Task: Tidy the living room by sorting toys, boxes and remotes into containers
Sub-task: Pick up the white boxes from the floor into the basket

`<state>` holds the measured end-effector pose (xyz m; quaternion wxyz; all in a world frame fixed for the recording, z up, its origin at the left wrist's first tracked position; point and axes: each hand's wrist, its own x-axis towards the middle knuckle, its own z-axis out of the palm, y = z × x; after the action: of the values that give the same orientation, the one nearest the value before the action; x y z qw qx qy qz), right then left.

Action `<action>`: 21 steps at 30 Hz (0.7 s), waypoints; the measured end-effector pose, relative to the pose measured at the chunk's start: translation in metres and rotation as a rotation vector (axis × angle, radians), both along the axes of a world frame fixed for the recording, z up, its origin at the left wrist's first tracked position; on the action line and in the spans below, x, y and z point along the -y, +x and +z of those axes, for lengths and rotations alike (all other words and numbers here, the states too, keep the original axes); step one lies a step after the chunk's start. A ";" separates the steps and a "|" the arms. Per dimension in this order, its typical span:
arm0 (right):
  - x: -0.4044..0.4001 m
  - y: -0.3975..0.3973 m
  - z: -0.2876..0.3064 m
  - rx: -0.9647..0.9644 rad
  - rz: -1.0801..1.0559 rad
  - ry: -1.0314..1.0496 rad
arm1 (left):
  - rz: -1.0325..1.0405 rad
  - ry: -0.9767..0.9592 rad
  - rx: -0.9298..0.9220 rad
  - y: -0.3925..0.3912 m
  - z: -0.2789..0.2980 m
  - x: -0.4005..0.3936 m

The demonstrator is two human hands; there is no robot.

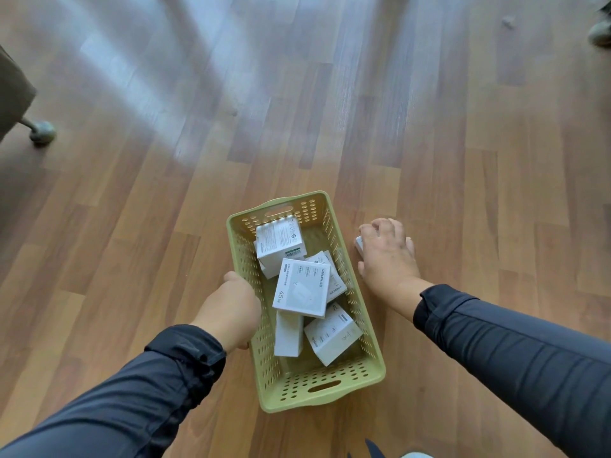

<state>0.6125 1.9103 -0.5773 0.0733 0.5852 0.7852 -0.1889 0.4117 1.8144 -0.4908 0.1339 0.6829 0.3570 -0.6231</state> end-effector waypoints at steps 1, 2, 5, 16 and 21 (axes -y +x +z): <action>0.000 0.001 -0.001 0.003 -0.002 -0.021 | -0.009 0.002 -0.002 -0.001 -0.001 0.001; -0.001 0.002 -0.003 0.008 -0.005 -0.042 | -0.016 0.007 -0.001 -0.001 -0.002 0.001; -0.002 0.006 -0.003 0.038 0.005 -0.059 | -0.027 0.006 -0.011 -0.002 -0.003 0.002; -0.013 -0.015 0.053 -0.145 -0.036 0.395 | 0.004 -0.021 -0.031 0.002 0.006 -0.001; -0.004 -0.039 0.086 -0.190 0.104 0.479 | 0.042 -0.032 -0.012 0.005 0.019 -0.001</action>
<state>0.5730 1.9138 -0.4917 -0.1318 0.5244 0.8398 -0.0480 0.4167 1.8159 -0.4723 0.1556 0.6696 0.3620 -0.6296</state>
